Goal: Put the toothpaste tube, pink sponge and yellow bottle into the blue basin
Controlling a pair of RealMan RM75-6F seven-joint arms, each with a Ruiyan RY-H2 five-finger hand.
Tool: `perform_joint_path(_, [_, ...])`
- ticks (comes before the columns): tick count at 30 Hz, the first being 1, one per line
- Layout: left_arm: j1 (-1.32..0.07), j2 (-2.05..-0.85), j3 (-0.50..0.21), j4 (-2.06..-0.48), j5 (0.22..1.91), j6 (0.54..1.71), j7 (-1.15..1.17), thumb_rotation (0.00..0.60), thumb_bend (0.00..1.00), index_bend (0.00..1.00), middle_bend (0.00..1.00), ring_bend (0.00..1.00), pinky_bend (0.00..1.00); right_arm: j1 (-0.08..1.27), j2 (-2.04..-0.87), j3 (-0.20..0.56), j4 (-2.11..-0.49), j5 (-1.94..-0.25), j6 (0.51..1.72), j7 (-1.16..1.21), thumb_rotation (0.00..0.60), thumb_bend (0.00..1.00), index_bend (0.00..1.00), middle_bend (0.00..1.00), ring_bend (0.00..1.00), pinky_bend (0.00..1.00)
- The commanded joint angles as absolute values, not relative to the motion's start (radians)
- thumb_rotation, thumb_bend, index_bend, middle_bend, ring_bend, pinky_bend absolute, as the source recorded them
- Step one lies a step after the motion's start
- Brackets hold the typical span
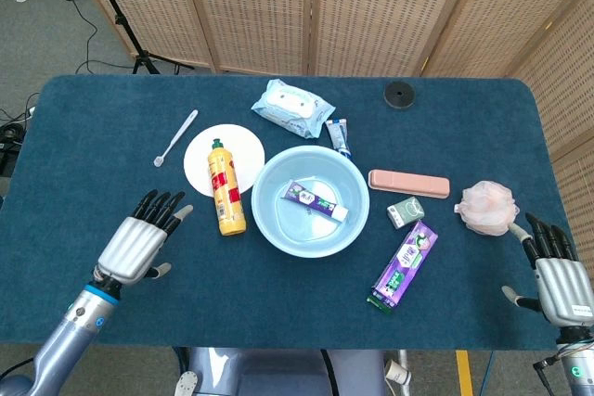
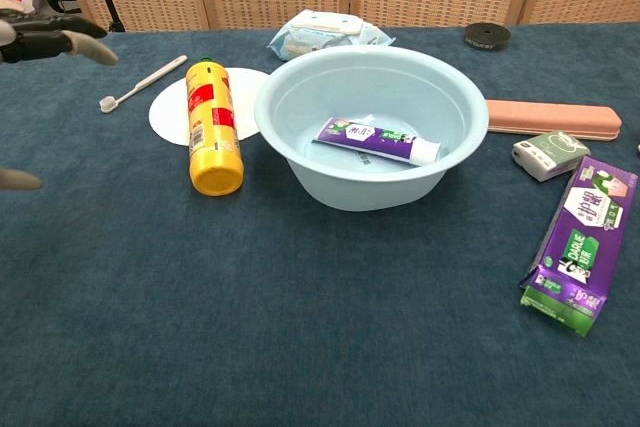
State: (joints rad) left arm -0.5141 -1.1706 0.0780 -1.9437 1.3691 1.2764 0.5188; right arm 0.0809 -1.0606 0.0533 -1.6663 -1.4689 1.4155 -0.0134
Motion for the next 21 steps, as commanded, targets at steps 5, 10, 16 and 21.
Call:
perform_joint_path(5, [-0.34, -1.162, 0.177, -1.82, 1.498, 1.409, 0.305, 0.55, 0.01, 0.08, 0.0, 0.0, 0.0, 0.095, -1.093, 0.036, -1.674, -1.493, 1.398, -0.094, 0.6, 0.13, 0.13, 0.0, 0.0, 0.0])
perform_joint_path(10, [-0.287, -1.193, 0.188, -1.754, 1.507, 1.427, 0.262, 0.551, 0.01, 0.08, 0.0, 0.0, 0.0, 0.125, -1.122, 0.04, -1.664, -1.495, 1.36, -0.149, 0.6, 0.13, 0.13, 0.0, 0.0, 0.0])
perform_joint_path(16, [-0.258, -1.225, 0.18, -1.7, 1.507, 1.411, 0.253, 0.552, 0.02, 0.08, 0.0, 0.0, 0.0, 0.203, -1.159, 0.092, -1.647, -1.442, 1.276, -0.204, 0.6, 0.13, 0.12, 0.0, 0.0, 0.0])
perform_joint_path(21, [-0.249, -1.243, 0.168, -1.683, 1.527, 1.402, 0.264, 0.551, 0.02, 0.08, 0.0, 0.0, 0.0, 0.278, -1.176, 0.151, -1.637, -1.367, 1.199, -0.25, 0.6, 0.13, 0.1, 0.0, 0.0, 0.0])
